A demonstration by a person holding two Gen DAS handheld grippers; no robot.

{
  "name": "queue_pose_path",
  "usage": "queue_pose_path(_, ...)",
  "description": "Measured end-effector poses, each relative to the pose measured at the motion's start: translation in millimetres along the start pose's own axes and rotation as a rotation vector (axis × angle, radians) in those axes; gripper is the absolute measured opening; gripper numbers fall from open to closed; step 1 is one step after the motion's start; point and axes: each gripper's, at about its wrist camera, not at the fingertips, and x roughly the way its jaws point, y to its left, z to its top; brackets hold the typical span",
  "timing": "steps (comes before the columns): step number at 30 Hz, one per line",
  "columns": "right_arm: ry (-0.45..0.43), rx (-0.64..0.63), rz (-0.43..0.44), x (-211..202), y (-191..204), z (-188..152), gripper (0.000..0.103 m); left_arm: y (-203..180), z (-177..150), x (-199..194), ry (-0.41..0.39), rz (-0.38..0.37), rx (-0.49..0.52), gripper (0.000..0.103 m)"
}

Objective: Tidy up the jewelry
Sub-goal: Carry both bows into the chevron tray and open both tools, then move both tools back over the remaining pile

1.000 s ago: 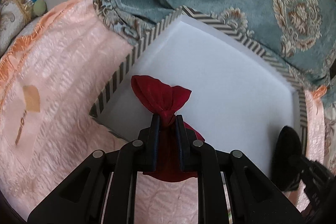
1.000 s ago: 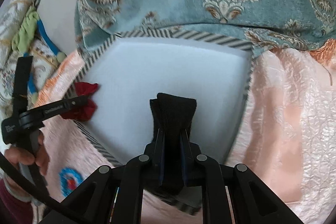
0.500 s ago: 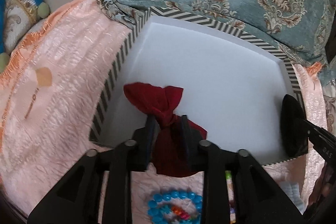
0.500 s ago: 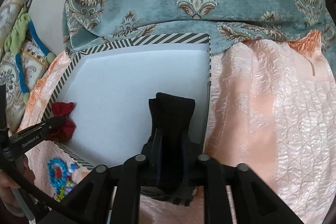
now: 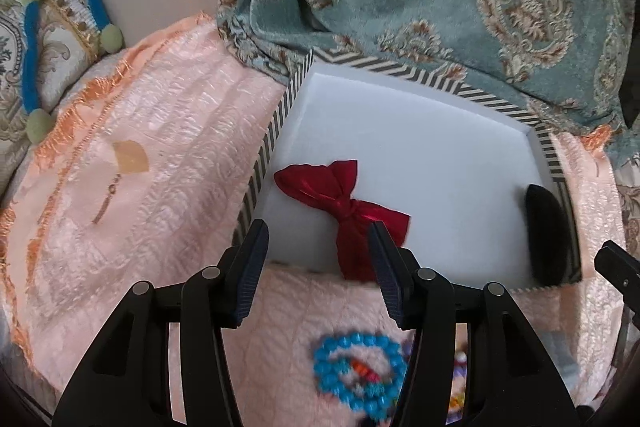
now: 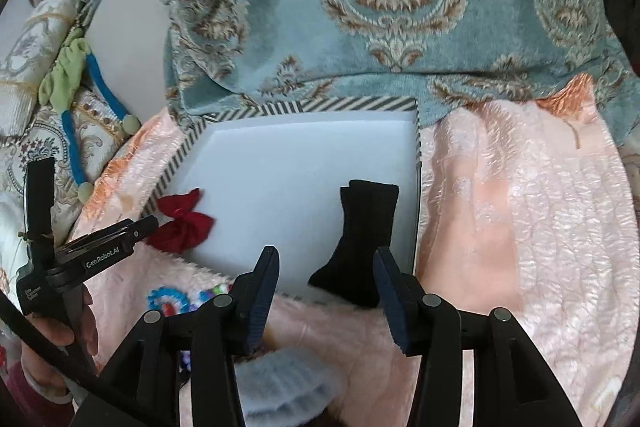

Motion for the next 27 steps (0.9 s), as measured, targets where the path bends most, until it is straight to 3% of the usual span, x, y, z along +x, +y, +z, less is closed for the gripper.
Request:
queue_pose_path(2, -0.021, -0.01, -0.006, -11, 5, -5, 0.064, -2, -5, -12, -0.009, -0.001, 0.009, 0.052)
queue_pose_path(11, -0.102, -0.03, -0.023, -59, 29, -29, 0.064, -11, -34, -71, -0.089, -0.011, 0.03, 0.052)
queue_pose_path(27, -0.122, -0.047, -0.023, -94, 45, -61, 0.065, -28, -75, -132, -0.173, -0.023, 0.065, 0.052)
